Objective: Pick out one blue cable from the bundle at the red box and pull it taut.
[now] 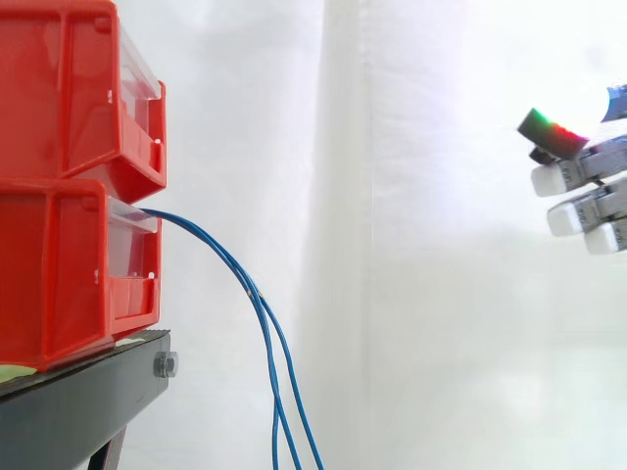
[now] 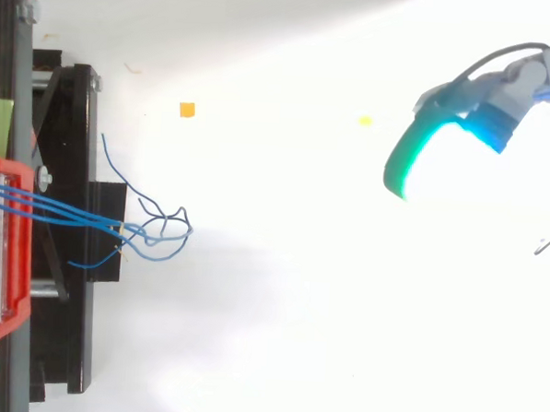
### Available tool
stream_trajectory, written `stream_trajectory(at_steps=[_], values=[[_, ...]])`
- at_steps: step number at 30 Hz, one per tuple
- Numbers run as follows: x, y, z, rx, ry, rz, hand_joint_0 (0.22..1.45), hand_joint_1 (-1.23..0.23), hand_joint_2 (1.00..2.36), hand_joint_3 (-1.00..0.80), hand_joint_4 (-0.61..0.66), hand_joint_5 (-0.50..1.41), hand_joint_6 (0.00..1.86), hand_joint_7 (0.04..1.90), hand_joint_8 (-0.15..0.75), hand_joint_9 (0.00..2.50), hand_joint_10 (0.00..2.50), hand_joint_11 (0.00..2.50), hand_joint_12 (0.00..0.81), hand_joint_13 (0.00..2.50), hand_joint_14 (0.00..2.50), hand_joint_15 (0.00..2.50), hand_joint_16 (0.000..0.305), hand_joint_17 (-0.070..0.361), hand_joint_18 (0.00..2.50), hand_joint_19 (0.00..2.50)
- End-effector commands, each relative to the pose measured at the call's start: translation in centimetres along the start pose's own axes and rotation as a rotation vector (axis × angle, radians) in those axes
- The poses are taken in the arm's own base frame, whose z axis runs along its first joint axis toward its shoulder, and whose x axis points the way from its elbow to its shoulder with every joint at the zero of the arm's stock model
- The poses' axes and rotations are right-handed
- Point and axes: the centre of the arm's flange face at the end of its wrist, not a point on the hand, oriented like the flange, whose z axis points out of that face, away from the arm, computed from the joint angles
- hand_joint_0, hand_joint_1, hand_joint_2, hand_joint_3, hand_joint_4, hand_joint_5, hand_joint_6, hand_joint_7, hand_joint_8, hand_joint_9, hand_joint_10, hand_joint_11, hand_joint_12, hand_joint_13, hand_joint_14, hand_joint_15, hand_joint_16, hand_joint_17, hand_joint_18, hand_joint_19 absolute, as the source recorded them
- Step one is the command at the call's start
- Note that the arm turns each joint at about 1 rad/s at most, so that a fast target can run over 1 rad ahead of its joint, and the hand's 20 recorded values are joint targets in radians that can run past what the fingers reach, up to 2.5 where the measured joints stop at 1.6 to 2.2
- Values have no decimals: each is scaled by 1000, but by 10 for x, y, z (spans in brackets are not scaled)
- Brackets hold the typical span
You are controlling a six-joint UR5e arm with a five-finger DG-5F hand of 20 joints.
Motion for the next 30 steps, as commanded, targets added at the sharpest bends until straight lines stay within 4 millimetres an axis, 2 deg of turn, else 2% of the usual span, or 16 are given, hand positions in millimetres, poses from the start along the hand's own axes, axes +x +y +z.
stream_trajectory(at_steps=[1,3,4,7,9,12,15,17,20,25,27,30], values=[[6,-9,11,-10,-42,-40,460,-493,1000,-500,81,-257,502,712,180,304,8,252,304,250,7,189,55,124,111,362],[11,-16,17,-9,-52,-67,461,-495,1000,-500,85,-255,502,714,187,320,8,256,305,255,7,190,55,124,120,361],[17,-28,27,-7,-70,-89,462,-499,1000,-500,90,-254,502,713,188,321,9,265,305,259,7,187,55,124,122,361],[23,-37,36,-16,-98,-95,462,-506,1000,-500,96,-253,502,716,192,332,9,268,309,271,7,190,55,123,133,358],[32,-49,55,-17,-133,-92,463,-510,1000,-500,97,-252,502,717,189,335,8,260,308,273,7,191,54,122,138,361],[39,-55,69,-3,-136,-96,463,-514,1000,-500,101,-251,502,717,195,352,11,274,307,283,7,189,54,121,150,367],[47,-59,76,0,-141,-106,465,-519,1000,-500,106,-249,502,718,193,359,9,272,307,293,7,196,53,120,154,367],[52,-66,82,6,-172,-124,466,-519,1000,-500,106,-248,502,718,194,363,9,282,306,293,7,188,53,120,156,366],[61,-89,95,29,-197,-138,468,-526,1000,-500,108,-247,502,715,193,366,9,278,307,300,7,192,53,119,168,368],[70,-100,111,29,-200,-132,469,-527,1000,-500,116,-243,502,715,198,372,9,271,308,307,9,193,53,118,176,366],[73,-105,121,29,-217,-133,469,-528,1000,-500,115,-243,502,718,199,373,11,273,308,308,7,187,53,118,179,364],[83,-126,144,48,-225,-135,469,-536,1000,-500,116,-240,502,719,202,374,9,275,308,311,9,190,53,118,185,366]])
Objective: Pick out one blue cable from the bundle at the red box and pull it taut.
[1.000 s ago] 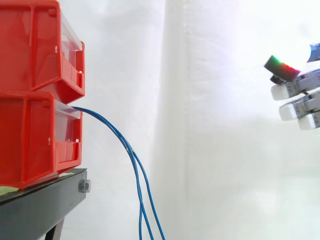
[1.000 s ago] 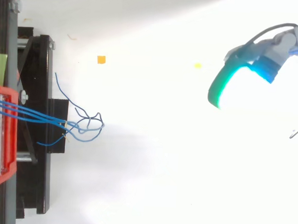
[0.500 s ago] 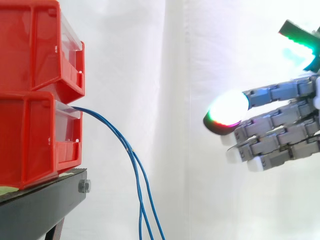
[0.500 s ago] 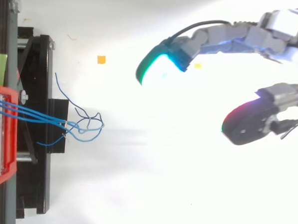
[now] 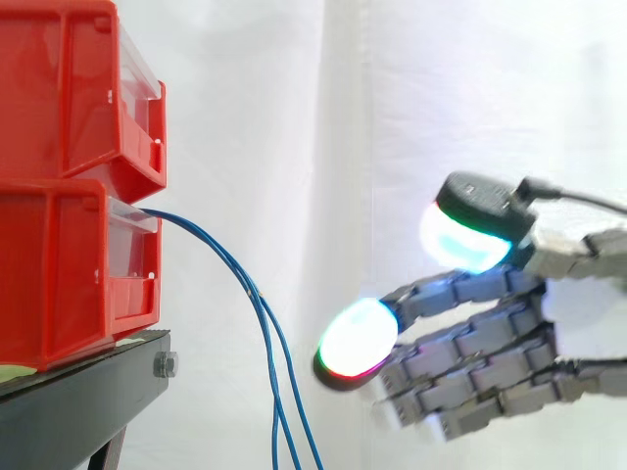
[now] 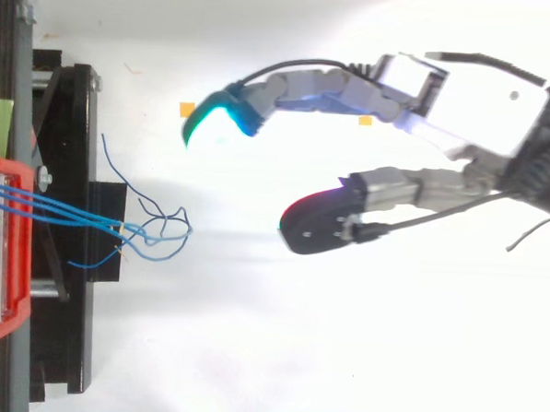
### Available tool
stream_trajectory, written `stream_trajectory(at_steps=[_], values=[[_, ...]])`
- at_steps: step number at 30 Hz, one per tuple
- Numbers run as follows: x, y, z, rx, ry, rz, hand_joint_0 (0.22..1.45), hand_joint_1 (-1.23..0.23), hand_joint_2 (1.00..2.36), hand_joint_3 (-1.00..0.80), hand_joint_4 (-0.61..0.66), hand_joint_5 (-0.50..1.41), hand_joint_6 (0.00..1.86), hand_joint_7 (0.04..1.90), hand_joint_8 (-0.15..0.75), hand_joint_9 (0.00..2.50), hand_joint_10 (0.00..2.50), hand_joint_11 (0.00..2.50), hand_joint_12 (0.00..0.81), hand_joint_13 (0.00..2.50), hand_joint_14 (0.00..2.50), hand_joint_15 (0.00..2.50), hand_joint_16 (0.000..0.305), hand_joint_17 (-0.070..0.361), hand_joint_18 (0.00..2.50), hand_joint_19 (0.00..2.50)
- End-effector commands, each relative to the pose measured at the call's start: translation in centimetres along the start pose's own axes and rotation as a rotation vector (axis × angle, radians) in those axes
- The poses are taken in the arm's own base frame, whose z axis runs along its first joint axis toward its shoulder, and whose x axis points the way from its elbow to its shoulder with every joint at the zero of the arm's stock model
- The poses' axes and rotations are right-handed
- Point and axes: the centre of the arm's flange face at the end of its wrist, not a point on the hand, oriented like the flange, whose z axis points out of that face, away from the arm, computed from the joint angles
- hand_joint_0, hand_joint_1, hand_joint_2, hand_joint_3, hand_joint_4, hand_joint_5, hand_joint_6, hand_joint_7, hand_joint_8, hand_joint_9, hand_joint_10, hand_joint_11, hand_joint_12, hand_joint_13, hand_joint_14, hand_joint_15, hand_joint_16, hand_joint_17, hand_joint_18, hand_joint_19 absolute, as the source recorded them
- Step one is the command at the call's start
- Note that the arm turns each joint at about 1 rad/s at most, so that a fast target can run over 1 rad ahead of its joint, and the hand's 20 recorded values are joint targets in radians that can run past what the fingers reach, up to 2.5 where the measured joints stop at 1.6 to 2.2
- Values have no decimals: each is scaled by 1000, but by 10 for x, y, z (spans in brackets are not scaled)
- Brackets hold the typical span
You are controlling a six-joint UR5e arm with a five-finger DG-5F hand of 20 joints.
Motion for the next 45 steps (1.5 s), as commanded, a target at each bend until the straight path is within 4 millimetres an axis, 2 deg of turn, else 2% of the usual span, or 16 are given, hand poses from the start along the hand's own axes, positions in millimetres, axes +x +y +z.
stream_trajectory(at_steps=[1,4,5,6,9,29,45], values=[[18,-18,21,12,-5,0,470,-537,1000,-500,117,-240,502,721,203,376,9,275,308,312,8,187,53,118,186,366],[35,-26,40,1,6,22,470,-539,1000,-500,119,-239,502,723,205,385,12,289,307,323,8,201,52,118,193,376],[35,-26,40,1,6,22,471,-539,1000,-500,118,-239,502,724,205,389,10,288,306,325,8,202,52,118,193,384],[52,-35,63,-13,20,45,472,-539,1000,-500,121,-237,502,725,200,393,10,302,306,328,8,206,52,118,195,383],[65,-33,75,-41,47,86,474,-538,1000,-500,127,-233,502,733,205,412,11,312,307,348,8,218,52,117,212,392],[68,-27,79,-98,103,156,483,-517,1000,-500,142,-215,502,776,217,483,12,361,312,416,10,273,51,115,270,448],[64,-31,79,-92,207,171,531,-531,1002,-469,134,-174,503,944,210,546,14,422,296,472,13,309,48,107,325,488]])
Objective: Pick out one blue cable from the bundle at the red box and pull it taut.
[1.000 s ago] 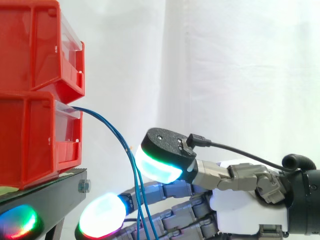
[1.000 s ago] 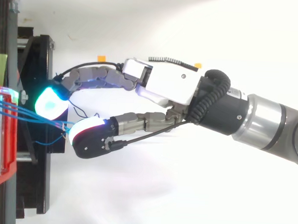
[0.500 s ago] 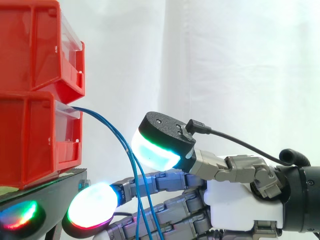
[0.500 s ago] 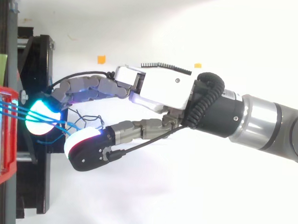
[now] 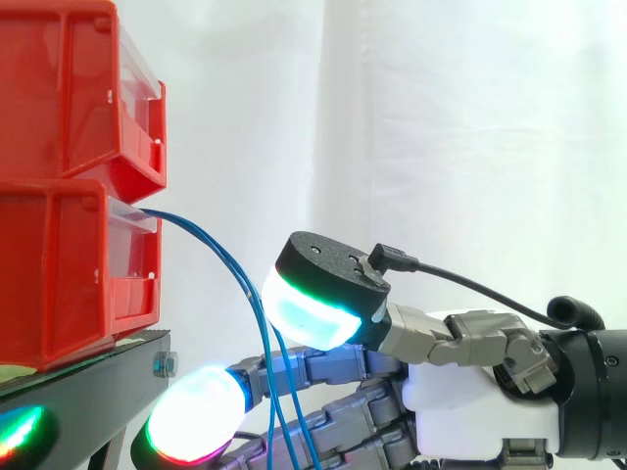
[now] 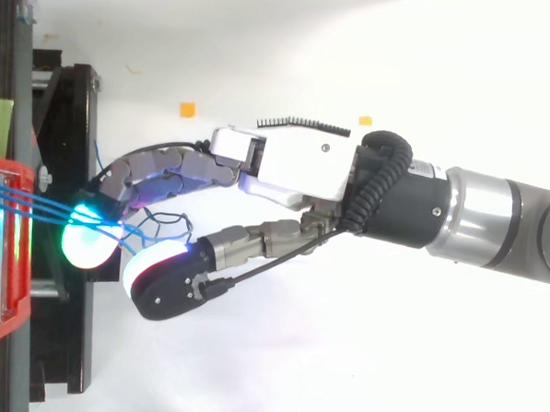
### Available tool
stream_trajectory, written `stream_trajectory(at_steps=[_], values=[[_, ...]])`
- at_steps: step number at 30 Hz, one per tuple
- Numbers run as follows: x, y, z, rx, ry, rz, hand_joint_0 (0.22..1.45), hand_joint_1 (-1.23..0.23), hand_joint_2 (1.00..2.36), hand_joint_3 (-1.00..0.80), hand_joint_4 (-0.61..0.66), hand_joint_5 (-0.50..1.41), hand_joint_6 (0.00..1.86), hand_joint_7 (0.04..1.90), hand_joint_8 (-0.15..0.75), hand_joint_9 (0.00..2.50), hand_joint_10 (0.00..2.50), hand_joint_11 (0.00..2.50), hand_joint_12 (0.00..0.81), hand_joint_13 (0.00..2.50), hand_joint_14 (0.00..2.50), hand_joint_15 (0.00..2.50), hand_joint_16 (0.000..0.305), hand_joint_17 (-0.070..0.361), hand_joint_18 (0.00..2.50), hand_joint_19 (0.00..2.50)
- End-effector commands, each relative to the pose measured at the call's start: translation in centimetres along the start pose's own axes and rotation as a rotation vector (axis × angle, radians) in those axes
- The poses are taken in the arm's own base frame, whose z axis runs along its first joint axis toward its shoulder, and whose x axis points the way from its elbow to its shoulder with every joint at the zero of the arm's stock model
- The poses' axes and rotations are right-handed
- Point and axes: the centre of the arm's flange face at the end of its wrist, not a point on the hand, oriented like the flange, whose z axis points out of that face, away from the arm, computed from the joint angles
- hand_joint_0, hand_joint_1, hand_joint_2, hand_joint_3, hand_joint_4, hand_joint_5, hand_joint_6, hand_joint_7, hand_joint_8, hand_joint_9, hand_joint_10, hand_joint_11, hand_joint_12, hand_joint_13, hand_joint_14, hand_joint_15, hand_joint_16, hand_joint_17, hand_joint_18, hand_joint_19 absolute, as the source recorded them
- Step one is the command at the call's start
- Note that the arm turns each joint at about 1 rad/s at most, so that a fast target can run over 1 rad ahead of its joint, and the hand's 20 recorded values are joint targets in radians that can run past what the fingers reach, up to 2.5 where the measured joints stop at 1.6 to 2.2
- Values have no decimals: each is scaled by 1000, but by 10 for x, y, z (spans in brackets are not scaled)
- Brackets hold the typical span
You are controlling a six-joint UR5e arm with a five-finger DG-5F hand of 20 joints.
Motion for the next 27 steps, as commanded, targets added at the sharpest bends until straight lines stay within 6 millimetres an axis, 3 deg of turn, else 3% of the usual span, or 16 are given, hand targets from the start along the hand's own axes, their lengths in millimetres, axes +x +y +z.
stream_trajectory(at_steps=[1,27], values=[[-1,-1,0,-2,44,2,534,-534,1003,-465,135,-173,503,953,208,544,14,422,296,475,12,314,48,107,327,497],[-25,5,6,-28,47,54,552,-525,1005,-442,107,-157,503,1045,215,590,18,476,295,525,14,373,47,106,356,550]])
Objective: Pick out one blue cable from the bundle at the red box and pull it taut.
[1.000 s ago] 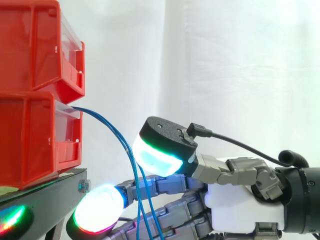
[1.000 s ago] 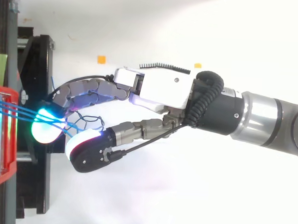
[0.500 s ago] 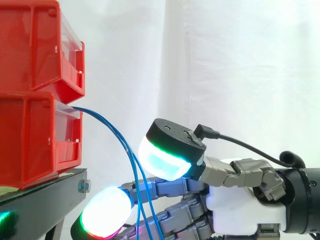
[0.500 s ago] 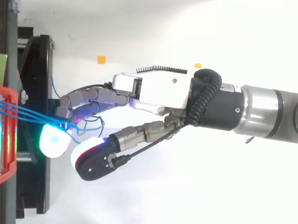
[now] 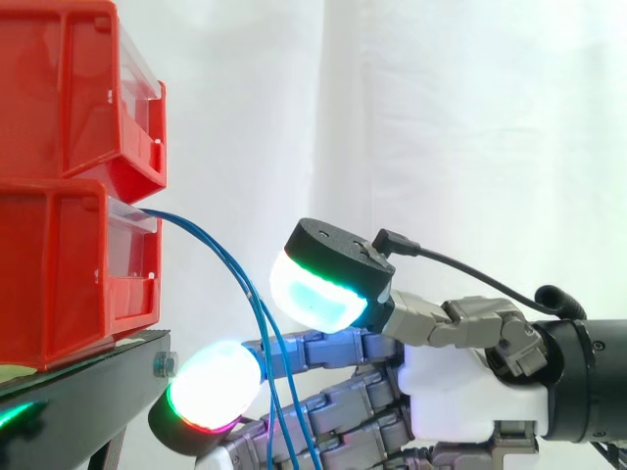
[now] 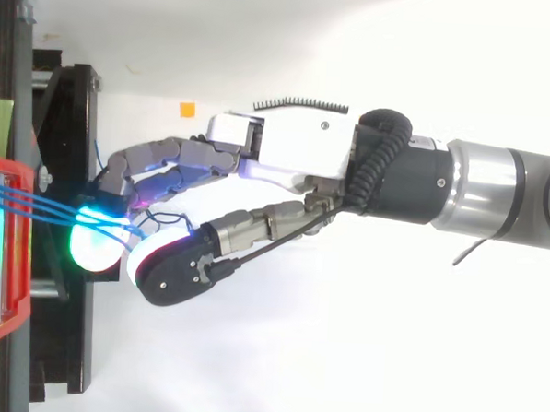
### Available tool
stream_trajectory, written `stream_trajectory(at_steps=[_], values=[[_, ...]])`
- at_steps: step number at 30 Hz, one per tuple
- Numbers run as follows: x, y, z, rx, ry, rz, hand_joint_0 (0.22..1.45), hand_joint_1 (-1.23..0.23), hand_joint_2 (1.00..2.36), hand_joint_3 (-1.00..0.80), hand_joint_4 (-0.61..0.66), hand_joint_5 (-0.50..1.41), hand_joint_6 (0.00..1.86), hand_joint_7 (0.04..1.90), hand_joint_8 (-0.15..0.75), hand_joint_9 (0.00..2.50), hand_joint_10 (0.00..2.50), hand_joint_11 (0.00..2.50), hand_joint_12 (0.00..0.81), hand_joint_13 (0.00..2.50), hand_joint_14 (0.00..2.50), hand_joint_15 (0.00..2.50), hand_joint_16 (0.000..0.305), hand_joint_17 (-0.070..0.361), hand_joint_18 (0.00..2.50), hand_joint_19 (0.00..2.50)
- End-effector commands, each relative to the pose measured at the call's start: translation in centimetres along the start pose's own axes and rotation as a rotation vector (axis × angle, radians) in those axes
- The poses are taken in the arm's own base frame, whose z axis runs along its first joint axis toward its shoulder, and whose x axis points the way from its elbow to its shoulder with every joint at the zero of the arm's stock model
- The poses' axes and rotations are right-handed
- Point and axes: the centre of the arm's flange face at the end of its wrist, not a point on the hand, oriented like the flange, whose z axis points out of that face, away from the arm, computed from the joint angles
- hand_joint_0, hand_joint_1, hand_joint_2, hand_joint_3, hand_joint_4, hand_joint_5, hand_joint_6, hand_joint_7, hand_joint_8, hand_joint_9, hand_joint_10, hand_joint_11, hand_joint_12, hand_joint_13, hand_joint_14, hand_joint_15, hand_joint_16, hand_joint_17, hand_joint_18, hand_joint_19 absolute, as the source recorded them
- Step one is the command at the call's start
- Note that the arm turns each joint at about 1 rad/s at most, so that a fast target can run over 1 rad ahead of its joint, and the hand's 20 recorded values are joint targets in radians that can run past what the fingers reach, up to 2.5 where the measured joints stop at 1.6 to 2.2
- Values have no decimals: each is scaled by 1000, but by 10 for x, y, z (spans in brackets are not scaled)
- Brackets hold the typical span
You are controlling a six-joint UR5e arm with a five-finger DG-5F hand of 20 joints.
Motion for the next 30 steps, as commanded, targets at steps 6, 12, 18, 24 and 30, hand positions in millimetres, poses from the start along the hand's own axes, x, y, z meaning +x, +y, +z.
stream_trajectory(at_steps=[6,12,18,24,30], values=[[-9,5,3,-11,-13,4,549,-525,1005,-441,112,-157,503,1049,212,594,18,478,297,540,15,387,47,107,362,549],[-13,7,5,-18,-6,5,562,-527,1008,-407,97,-154,503,1065,208,595,16,484,297,547,15,395,47,105,362,550],[-15,10,6,-25,13,5,563,-529,1008,-409,97,-152,503,1084,211,600,17,495,298,551,15,399,47,106,368,556],[-15,11,5,-23,27,5,560,-534,1008,-412,94,-149,502,1101,210,601,17,499,298,555,15,403,47,107,370,559],[-16,19,4,-34,45,4,563,-534,1009,-404,84,-144,502,1123,213,607,19,507,297,560,15,411,47,107,372,558]])
